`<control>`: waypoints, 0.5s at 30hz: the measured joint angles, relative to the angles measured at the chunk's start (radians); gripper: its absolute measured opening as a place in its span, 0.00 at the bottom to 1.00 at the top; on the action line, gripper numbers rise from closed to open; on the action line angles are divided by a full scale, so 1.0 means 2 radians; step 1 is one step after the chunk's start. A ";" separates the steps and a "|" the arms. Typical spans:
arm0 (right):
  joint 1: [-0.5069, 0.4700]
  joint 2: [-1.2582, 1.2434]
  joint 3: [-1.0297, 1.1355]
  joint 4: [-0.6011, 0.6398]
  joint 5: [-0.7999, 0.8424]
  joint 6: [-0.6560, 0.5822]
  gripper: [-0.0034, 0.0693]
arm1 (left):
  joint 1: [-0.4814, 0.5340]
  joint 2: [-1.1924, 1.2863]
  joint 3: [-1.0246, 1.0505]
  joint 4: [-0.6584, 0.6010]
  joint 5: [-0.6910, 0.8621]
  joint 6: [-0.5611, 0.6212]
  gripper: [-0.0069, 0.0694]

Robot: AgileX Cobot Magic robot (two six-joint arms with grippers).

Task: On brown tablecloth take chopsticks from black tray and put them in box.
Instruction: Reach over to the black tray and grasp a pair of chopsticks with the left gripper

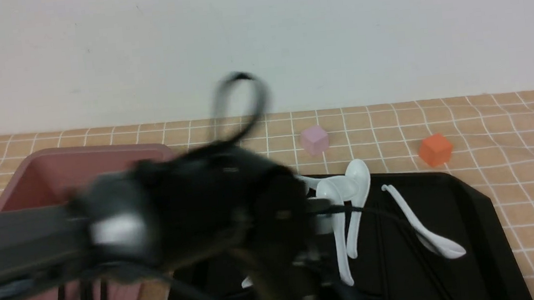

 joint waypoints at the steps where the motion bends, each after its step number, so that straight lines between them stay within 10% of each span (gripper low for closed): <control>1: 0.000 0.000 0.000 0.000 0.000 0.000 0.38 | -0.002 0.012 -0.010 0.002 0.000 0.000 0.56; 15: 0.000 0.000 0.000 0.000 0.000 0.000 0.38 | -0.002 0.120 -0.052 0.088 -0.028 0.001 0.54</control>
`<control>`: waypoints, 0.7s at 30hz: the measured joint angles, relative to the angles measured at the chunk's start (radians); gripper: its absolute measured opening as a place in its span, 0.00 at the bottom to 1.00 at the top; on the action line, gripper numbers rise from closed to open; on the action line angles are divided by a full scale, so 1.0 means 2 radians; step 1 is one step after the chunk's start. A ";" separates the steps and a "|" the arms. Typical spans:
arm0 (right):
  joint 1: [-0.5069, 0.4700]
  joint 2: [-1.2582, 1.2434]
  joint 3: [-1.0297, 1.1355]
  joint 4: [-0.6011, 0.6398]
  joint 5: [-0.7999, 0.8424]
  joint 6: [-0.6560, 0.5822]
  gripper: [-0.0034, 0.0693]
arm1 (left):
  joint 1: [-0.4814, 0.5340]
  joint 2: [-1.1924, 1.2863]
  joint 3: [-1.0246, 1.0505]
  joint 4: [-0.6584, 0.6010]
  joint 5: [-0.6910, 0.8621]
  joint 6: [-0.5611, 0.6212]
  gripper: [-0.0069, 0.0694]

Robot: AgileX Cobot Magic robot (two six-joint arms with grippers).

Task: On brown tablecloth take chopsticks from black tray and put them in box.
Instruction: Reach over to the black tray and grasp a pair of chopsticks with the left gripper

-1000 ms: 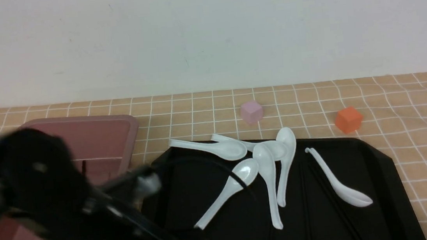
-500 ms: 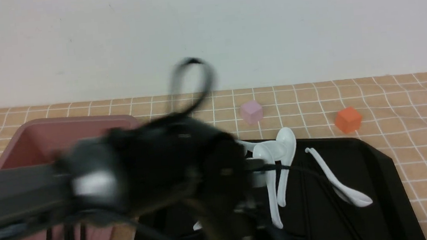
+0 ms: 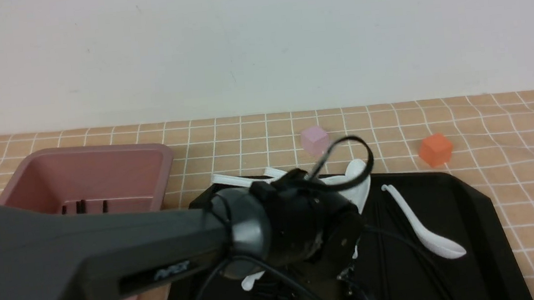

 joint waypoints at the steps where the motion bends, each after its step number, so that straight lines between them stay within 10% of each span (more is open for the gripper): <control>1: 0.000 0.000 0.000 0.000 0.000 0.000 0.38 | 0.000 0.003 0.000 0.002 -0.001 0.000 0.54; 12: 0.000 0.000 0.000 0.000 0.000 0.000 0.38 | 0.000 0.006 -0.003 0.004 -0.002 0.000 0.49; 21: 0.000 0.000 0.000 0.000 0.000 0.000 0.38 | 0.000 0.006 -0.004 -0.008 0.001 -0.002 0.23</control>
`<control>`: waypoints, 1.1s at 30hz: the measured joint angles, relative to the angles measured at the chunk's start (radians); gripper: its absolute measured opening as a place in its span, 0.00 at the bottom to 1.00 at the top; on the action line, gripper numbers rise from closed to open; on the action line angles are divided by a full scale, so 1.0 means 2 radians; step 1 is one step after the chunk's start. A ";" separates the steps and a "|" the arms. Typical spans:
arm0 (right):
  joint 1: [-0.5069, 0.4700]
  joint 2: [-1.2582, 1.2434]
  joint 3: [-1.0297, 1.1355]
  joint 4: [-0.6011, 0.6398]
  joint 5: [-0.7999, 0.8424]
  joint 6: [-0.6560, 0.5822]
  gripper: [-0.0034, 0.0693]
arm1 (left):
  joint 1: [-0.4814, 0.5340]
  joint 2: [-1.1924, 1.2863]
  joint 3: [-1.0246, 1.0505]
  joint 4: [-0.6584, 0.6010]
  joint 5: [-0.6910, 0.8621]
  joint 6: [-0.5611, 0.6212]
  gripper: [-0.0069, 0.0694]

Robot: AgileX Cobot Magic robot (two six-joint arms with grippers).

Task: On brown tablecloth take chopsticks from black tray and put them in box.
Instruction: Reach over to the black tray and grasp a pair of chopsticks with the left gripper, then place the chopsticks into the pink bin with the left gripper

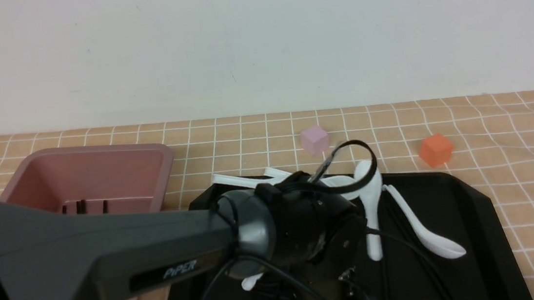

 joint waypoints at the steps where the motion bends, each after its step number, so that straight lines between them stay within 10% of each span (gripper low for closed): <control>1: 0.000 0.000 0.000 0.000 0.000 0.000 0.38 | 0.000 0.000 0.000 -0.002 0.001 -0.001 0.24; 19: 0.000 0.000 0.000 0.000 0.000 0.000 0.38 | 0.009 -0.200 0.001 -0.014 0.061 -0.003 0.24; 33: 0.000 0.000 0.000 0.000 0.000 0.000 0.38 | 0.296 -0.312 0.151 0.023 0.133 0.042 0.24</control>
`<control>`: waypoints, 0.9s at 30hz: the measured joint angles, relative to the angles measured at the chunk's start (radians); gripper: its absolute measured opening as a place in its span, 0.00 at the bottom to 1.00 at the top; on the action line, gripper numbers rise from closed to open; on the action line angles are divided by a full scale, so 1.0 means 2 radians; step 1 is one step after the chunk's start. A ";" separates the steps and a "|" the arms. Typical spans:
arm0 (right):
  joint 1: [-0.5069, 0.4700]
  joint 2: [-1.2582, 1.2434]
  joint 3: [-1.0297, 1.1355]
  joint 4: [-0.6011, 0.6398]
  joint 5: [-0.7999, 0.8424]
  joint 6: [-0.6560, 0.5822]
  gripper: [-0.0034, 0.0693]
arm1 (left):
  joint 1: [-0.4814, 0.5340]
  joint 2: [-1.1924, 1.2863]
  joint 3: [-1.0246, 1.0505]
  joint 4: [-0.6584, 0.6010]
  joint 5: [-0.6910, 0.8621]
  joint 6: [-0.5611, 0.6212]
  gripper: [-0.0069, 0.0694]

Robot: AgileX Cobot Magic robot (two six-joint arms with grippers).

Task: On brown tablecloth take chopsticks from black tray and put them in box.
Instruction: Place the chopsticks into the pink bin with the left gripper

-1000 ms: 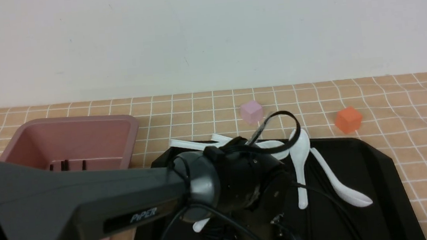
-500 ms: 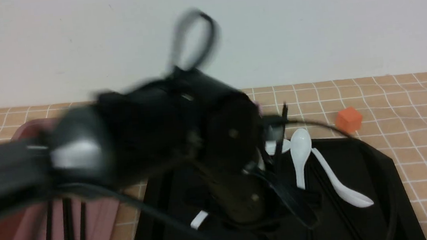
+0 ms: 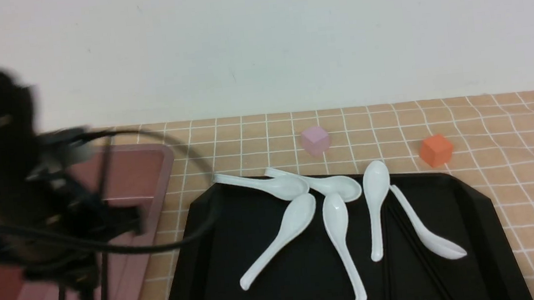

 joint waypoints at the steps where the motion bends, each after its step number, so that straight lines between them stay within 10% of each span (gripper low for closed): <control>1: 0.000 0.000 0.000 0.000 0.000 0.000 0.38 | 0.039 -0.003 0.022 -0.008 -0.012 0.018 0.24; 8: 0.000 0.000 0.000 0.000 0.000 0.000 0.38 | 0.143 0.002 0.058 -0.033 -0.113 0.062 0.24; 27: 0.000 0.000 0.000 0.000 0.000 0.000 0.38 | 0.150 0.045 0.048 -0.033 -0.111 0.109 0.43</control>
